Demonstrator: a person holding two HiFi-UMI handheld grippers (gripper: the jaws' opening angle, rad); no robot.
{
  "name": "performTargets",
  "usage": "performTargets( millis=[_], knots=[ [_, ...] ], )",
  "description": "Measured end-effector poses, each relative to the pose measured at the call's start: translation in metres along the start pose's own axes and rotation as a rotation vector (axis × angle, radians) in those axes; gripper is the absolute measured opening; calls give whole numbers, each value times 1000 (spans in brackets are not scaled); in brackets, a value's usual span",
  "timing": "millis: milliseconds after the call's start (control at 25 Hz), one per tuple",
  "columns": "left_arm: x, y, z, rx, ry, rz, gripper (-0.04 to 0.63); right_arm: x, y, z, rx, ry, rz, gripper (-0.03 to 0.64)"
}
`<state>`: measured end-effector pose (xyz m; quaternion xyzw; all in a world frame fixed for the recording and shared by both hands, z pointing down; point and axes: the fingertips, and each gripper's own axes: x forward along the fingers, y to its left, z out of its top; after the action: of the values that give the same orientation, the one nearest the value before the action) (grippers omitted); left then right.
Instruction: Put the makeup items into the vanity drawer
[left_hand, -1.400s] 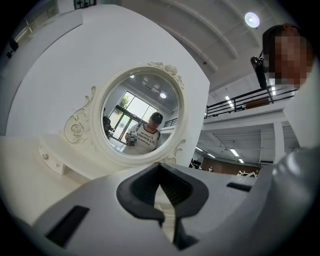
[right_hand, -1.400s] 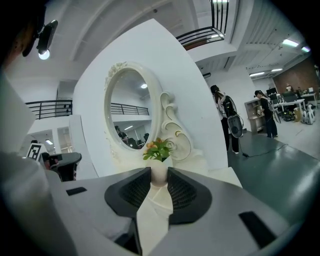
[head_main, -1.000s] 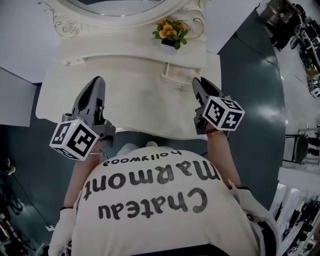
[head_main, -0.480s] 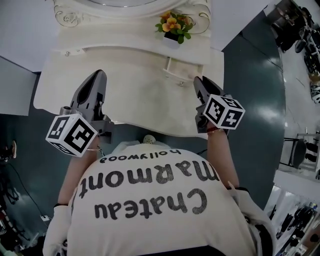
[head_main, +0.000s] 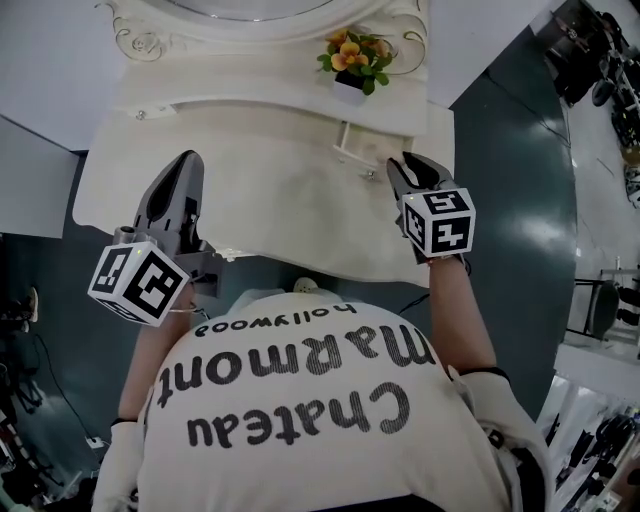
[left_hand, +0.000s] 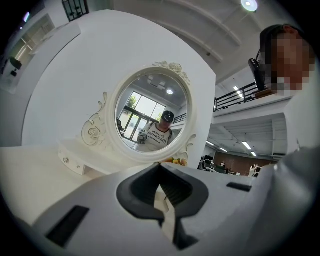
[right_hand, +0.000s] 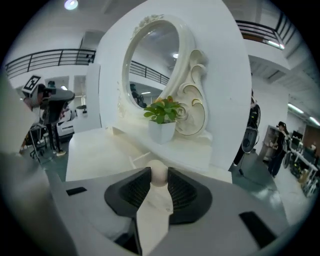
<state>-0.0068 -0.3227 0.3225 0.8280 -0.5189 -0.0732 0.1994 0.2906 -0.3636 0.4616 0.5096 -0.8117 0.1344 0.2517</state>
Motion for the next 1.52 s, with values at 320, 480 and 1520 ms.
performTargets(
  millis=[320, 480, 1520],
  knots=[
    [1, 11, 2, -15, -5, 12, 8, 12, -7, 3, -180, 104, 52, 126],
    [3, 19, 0, -32, -7, 25, 8, 18, -4, 1, -320, 172, 70, 126],
    [13, 23, -3, -66, -10, 29, 8, 49, 1, -18, -623, 398, 156, 132]
  ],
)
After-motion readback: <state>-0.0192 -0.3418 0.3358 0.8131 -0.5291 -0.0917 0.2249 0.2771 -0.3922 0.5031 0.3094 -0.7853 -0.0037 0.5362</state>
